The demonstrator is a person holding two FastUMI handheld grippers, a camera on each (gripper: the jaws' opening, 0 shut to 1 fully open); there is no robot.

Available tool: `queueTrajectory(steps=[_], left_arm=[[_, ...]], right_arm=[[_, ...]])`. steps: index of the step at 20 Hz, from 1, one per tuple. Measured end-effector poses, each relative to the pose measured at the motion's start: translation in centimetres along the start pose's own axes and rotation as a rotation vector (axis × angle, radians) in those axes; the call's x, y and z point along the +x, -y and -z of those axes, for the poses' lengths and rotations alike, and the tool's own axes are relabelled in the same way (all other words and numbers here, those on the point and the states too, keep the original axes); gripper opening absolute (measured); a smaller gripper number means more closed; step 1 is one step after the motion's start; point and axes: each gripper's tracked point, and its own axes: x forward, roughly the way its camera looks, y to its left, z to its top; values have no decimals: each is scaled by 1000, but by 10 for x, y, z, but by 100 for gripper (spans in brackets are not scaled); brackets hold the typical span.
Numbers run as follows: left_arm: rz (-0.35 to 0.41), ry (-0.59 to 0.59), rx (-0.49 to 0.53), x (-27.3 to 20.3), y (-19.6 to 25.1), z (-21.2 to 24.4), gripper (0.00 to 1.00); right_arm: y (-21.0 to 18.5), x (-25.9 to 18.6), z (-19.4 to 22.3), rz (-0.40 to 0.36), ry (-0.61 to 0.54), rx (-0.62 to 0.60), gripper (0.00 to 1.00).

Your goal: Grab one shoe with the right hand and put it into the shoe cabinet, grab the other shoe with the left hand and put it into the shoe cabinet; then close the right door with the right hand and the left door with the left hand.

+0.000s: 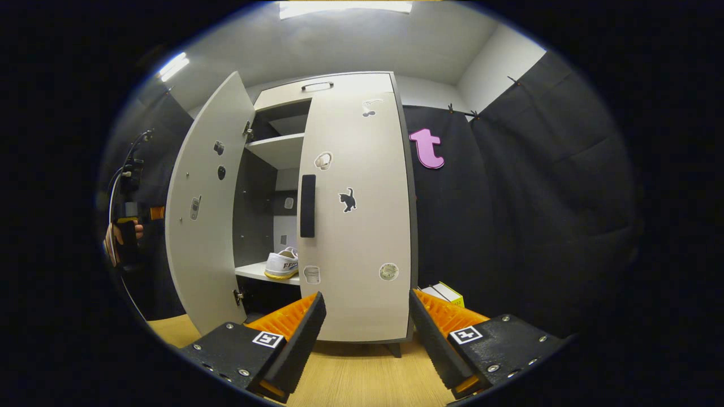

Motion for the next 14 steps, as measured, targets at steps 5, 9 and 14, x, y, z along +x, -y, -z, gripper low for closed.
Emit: queueTrajectory(steps=[5,9,14], left_arm=[[44,-8,-6,1,29,2,87],[98,-17,-29,3,58,6,88],[180,-36,-36,10,111,13,92]], right_arm=[[9,-3,-5,27,8,3,91],[12,-11,-9,30,9,0,91],[10,-15,-10,36,5,1,91]])
